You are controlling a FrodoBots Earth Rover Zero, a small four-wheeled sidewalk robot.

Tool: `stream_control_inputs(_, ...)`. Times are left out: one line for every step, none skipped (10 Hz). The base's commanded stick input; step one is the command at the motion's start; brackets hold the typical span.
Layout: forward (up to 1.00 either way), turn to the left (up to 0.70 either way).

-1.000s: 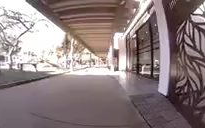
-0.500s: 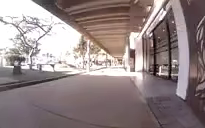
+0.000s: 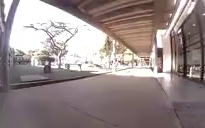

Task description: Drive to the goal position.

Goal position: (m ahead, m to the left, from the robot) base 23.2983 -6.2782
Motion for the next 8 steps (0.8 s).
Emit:
stream_control_inputs(0.70, 0.00)
stream_control_inputs(0.70, 0.00)
stream_control_inputs(0.70, 0.00)
stream_control_inputs(0.70, -0.35)
stream_control_inputs(0.70, -0.35)
stream_control_inputs(0.70, -0.35)
stream_control_inputs(0.70, -0.35)
stream_control_inputs(0.70, -0.35)
